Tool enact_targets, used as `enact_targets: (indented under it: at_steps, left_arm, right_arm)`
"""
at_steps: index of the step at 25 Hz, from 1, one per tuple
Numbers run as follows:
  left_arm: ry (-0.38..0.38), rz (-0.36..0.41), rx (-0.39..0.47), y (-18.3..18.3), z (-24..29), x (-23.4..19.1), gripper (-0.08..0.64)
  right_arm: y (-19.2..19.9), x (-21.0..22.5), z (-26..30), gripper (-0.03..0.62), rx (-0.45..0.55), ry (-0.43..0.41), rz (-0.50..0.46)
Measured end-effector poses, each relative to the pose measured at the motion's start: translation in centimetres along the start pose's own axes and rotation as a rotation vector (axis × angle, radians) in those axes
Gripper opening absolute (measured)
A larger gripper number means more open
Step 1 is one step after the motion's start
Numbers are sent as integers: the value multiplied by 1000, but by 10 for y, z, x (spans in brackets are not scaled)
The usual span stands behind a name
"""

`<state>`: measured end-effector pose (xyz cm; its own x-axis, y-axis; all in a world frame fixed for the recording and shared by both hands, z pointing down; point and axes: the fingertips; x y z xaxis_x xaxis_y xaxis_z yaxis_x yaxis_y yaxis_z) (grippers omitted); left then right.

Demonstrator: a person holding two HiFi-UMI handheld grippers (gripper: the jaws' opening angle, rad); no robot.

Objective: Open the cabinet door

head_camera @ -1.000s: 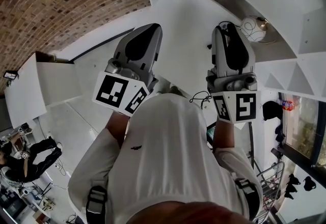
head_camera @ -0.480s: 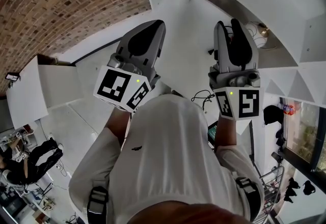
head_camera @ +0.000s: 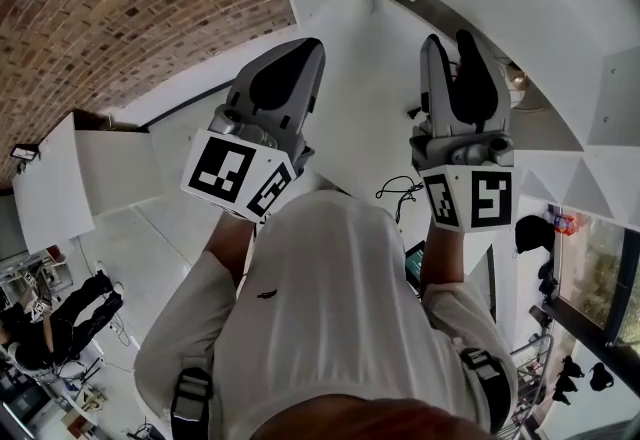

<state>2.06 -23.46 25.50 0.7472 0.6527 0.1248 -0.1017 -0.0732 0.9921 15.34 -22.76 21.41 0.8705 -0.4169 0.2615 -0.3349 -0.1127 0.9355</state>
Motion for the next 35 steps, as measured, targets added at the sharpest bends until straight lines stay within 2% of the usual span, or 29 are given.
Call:
enact_targets:
  at_steps: [35]
  left_arm:
    - [-26,-6,-36,10,55,-18,9]
  right_arm:
    - [11,43,63,158,-36,-21,27]
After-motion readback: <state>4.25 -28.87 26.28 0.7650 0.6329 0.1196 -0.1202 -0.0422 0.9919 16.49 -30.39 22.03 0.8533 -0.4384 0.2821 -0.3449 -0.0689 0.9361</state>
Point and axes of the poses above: the fingertips, and each gripper's own axes: z forward along the fingers, x to its right, y out of its underside, and after that the axes turned 15 degrees about z, right-handed
